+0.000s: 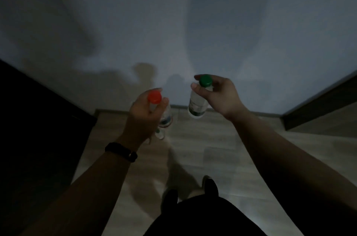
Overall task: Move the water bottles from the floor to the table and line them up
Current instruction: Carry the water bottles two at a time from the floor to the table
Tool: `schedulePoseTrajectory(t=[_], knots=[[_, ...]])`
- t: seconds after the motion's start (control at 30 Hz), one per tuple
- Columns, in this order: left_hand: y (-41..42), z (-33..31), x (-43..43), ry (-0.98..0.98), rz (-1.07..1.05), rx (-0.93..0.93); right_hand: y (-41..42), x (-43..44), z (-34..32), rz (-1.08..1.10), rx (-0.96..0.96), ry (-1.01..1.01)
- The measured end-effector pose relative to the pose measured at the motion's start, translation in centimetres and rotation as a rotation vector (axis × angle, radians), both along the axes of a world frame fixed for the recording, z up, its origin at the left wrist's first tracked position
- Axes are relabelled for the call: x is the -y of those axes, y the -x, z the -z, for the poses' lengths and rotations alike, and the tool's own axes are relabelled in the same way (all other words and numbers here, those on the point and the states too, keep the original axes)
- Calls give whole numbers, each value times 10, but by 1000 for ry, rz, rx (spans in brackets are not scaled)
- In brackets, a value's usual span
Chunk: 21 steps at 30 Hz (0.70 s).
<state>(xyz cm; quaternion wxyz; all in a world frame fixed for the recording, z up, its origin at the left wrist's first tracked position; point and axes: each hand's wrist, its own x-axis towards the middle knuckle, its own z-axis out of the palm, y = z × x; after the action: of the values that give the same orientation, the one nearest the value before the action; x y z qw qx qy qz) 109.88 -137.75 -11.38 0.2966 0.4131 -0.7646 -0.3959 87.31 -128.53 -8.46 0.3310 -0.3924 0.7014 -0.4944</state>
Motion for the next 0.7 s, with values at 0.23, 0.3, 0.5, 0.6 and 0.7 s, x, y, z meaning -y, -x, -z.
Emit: schedulePoseTrajectory(t=[0.23, 0.3, 0.5, 0.6, 0.7], knots=[[14, -76, -12, -13, 84, -207, -13, -32, -73, 155, 6, 225], [21, -93, -18, -36, 116, -259, -17, -44, -89, 206, 9, 260], [44, -133, -36, -26, 266, -329, -32, -84, -121, 313, -19, 347], [62, -145, -49, -73, 357, -355, -34, -113, -128, 403, -29, 370], [84, -154, -68, -103, 447, -380, -33, -147, -133, 508, -12, 369]])
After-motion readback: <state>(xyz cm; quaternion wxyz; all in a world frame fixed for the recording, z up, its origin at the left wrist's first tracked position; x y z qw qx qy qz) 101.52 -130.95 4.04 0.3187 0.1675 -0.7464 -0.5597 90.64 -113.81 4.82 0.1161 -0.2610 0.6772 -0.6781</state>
